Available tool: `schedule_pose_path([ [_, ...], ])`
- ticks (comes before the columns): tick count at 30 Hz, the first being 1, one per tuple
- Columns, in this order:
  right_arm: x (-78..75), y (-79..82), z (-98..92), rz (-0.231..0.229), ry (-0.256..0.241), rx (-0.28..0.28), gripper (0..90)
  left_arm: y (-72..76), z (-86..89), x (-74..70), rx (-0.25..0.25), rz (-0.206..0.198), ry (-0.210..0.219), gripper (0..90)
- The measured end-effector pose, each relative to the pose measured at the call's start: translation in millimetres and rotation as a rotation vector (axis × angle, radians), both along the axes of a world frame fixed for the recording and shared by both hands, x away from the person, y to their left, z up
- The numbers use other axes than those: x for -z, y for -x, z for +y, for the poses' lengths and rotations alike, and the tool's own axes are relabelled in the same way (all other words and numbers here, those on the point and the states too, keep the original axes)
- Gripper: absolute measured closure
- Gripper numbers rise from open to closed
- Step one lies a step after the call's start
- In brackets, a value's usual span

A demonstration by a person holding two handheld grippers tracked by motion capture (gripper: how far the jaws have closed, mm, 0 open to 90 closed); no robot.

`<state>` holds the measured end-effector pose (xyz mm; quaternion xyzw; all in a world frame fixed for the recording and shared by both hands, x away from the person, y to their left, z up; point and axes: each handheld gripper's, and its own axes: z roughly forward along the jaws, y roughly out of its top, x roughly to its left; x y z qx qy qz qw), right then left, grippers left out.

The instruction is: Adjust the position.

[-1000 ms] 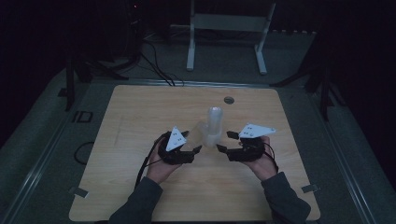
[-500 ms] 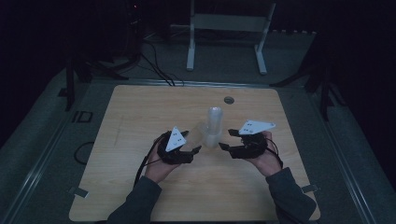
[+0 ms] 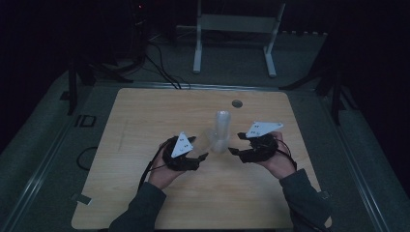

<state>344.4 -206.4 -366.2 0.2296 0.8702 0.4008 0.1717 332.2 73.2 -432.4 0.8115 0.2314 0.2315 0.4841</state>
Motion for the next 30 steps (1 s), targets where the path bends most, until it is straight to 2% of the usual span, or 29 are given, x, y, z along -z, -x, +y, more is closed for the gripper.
schedule_pose_path([
  [30,-7.7,-5.2,2.9,0.010,0.149,-0.045,35.3,-0.6,2.6,-0.2,0.045,0.009,-0.058,29.8],
])
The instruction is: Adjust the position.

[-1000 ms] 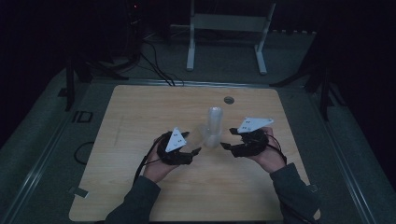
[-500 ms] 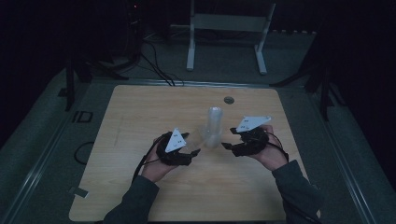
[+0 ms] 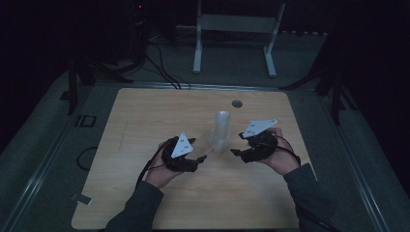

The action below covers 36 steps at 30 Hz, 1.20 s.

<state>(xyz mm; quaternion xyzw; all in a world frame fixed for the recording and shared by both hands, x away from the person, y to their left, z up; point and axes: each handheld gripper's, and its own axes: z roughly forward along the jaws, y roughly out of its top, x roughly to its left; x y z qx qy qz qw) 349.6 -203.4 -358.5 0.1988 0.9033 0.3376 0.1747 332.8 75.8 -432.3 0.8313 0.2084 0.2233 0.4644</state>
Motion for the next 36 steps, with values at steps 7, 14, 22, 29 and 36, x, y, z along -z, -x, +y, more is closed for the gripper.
schedule_pose_path([
  [7,-2.0,0.5,1.4,0.000,0.015,-0.013,34.8,0.5,-1.2,-1.4,0.013,0.003,-0.009,29.7],
  [14,-3.2,1.4,2.4,-0.002,0.031,-0.034,34.6,0.7,-3.3,-2.6,0.026,0.004,-0.023,29.8],
  [22,-5.4,2.2,3.5,-0.008,0.051,-0.056,34.6,1.0,-4.9,-0.9,0.040,0.017,-0.046,29.8],
  [29,-6.5,3.2,6.2,-0.009,0.069,-0.078,34.5,2.0,-7.7,-0.2,0.067,0.030,-0.078,29.8],
  [36,-6.2,4.7,8.5,-0.002,0.091,-0.104,34.3,3.6,-10.8,-0.7,0.090,0.040,-0.111,29.8],
])
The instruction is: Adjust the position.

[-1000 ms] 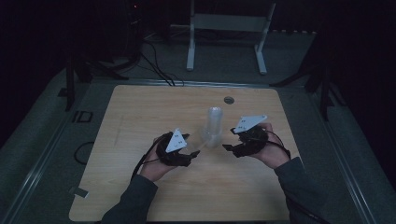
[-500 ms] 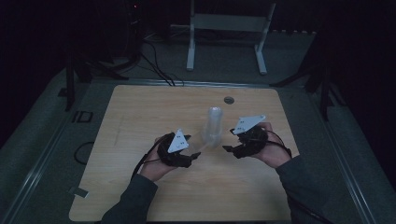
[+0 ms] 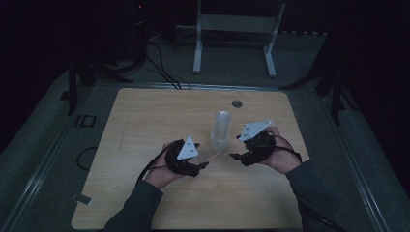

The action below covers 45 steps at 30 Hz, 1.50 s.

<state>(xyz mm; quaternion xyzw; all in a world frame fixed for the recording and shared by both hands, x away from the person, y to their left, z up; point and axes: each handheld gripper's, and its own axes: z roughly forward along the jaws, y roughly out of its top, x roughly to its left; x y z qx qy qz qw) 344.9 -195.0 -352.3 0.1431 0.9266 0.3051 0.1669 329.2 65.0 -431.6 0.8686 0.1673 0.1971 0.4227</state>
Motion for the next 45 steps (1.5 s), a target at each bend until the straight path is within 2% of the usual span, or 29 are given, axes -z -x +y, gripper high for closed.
schedule_pose_path([
  [9,2.1,1.4,1.6,0.009,0.011,-0.023,33.9,0.7,-1.8,1.4,0.010,0.002,-0.034,29.8],
  [19,6.9,2.3,5.6,0.028,0.028,-0.050,33.8,1.6,-5.6,5.2,0.050,0.034,-0.081,30.0],
  [24,7.2,2.8,7.9,0.035,0.038,-0.064,33.8,1.4,-6.4,6.6,0.055,0.039,-0.099,30.0],
  [28,8.0,3.1,10.9,0.041,0.055,-0.078,33.6,1.5,-6.6,6.8,0.057,0.042,-0.103,30.0],
  [45,11.4,4.1,26.6,0.066,0.152,-0.158,31.8,4.6,-17.3,2.4,0.096,0.022,-0.170,30.0],
])
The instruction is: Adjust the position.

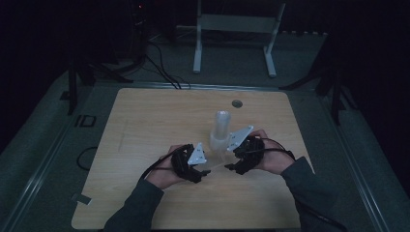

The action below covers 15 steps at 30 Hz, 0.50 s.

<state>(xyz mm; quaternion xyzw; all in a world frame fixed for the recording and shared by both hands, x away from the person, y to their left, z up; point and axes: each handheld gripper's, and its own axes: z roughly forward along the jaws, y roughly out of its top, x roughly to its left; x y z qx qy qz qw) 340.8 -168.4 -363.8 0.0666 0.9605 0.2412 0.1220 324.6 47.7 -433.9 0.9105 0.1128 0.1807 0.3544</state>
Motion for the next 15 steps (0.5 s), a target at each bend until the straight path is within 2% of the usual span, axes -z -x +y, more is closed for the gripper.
schedule_pose_path([
  [10,2.2,0.6,13.8,0.005,0.113,-0.034,31.8,1.0,-1.1,1.6,0.013,0.006,-0.024,29.9],
  [15,0.0,1.6,20.8,-0.007,0.163,-0.054,31.8,1.7,-2.7,2.7,0.017,0.005,-0.032,29.9],
])
